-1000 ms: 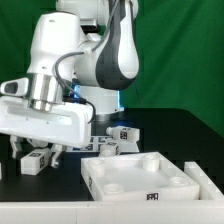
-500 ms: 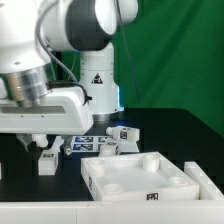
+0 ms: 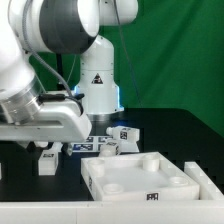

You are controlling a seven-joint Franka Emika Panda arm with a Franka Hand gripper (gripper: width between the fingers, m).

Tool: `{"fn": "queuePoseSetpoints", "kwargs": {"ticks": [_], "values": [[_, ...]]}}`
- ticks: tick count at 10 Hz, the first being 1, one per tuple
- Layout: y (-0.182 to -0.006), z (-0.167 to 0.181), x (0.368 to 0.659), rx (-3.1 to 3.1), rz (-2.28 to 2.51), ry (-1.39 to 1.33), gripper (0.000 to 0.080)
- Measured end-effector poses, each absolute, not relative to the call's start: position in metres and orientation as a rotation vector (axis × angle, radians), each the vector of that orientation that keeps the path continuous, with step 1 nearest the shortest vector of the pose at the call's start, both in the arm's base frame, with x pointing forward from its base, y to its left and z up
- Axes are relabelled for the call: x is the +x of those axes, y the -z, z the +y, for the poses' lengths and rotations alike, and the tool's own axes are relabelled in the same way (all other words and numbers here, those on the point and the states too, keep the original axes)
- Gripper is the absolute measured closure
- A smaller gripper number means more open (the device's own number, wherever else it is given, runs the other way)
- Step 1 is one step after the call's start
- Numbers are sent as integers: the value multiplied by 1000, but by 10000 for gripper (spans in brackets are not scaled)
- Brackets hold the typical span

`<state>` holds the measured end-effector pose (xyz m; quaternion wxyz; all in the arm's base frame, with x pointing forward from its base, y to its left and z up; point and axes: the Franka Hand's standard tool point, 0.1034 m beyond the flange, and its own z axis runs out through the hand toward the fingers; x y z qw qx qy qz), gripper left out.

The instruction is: Assemble one leg

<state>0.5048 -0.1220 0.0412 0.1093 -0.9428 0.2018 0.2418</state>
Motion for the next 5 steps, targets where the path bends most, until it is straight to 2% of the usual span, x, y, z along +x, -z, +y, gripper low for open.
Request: {"fn": "queuePoseSetpoints", "kwargs": {"ticks": [1, 3, 5], "values": [[-43, -120, 505, -2775, 573, -708, 151], [-46, -109, 512, -2829, 205, -734, 151], [-36, -103, 504, -2772, 167, -794, 151]]}}
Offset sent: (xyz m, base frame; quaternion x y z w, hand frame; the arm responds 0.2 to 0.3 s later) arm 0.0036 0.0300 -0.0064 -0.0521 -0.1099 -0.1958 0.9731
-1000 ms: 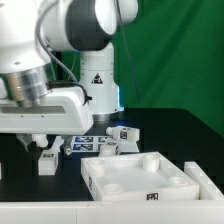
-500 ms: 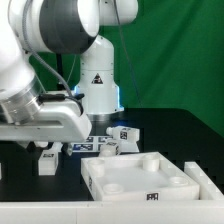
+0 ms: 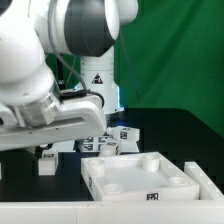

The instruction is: Assemble one leg

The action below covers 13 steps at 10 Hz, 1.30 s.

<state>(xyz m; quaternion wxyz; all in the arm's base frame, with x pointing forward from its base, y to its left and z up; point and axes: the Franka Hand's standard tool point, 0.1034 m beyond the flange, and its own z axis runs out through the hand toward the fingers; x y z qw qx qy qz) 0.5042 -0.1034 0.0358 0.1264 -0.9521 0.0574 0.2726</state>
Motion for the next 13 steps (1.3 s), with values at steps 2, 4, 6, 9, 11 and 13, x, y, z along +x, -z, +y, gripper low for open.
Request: {"fn": "queuePoseSetpoints", "kwargs": {"ticks": [2, 4, 6, 9, 11, 13], "values": [[-35, -106, 504, -2777, 172, -792, 151], [-36, -118, 505, -2824, 96, -893, 151], [-42, -126, 519, -2921, -39, -925, 151], [-38, -129, 515, -2909, -29, -931, 151], [-37, -129, 513, -2908, -17, -961, 151], [-42, -134, 508, -2892, -20, -1196, 151]]}}
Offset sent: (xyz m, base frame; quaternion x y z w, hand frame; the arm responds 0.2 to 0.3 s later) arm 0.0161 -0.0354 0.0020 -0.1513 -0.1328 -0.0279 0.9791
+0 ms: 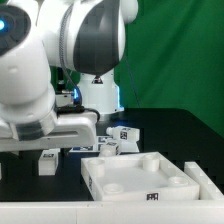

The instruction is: Assemble one leg

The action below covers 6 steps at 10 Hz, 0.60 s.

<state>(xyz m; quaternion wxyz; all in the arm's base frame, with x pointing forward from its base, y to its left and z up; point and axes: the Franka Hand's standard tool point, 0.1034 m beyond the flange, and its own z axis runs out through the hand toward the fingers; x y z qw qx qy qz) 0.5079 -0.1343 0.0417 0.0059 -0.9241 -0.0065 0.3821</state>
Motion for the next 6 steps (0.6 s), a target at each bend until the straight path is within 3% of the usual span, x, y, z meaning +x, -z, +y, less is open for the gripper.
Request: {"fn": "queuePoseSetpoints", "kwargs": {"ticks": [2, 6], "values": [[-35, -131, 513, -2868, -4, -1319, 151], [-33, -131, 514, -2879, -5, -1298, 151]]}}
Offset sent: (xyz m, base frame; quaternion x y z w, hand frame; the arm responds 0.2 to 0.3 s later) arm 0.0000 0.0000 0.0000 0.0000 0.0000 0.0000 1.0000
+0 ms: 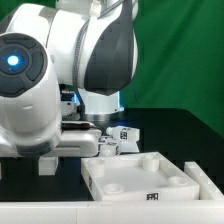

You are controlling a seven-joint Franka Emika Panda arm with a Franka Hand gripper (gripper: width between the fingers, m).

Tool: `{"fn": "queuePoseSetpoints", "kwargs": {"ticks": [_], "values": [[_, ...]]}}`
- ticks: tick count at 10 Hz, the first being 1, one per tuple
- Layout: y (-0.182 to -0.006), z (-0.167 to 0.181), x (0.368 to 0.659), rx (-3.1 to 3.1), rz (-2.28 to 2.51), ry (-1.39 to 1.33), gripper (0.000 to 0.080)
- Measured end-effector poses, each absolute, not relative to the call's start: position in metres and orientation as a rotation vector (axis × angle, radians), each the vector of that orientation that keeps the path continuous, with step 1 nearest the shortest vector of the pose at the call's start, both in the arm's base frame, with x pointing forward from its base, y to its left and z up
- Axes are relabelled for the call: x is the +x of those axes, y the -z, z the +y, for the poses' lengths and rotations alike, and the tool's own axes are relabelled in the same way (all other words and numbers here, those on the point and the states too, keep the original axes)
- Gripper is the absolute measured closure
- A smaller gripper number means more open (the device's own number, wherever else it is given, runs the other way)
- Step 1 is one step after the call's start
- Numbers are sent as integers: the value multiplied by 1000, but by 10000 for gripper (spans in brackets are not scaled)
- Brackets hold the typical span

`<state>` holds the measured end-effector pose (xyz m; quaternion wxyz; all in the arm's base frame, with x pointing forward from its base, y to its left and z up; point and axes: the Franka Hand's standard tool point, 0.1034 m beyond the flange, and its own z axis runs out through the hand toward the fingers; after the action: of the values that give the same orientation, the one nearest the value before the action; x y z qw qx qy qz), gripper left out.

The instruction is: Assemble one leg

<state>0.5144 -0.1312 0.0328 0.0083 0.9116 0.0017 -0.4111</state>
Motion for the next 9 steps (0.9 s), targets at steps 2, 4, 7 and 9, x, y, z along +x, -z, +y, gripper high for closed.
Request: {"fn": "queuePoseSetpoints", "kwargs": {"ticks": [2, 4, 7, 9], "values": [[-19, -125, 500, 2827, -4, 1337, 151], [-12, -125, 489, 2814, -7, 1374, 151], [-9, -119, 481, 2792, -6, 1408, 151], [-9, -119, 482, 2794, -3, 1406, 151]]}}
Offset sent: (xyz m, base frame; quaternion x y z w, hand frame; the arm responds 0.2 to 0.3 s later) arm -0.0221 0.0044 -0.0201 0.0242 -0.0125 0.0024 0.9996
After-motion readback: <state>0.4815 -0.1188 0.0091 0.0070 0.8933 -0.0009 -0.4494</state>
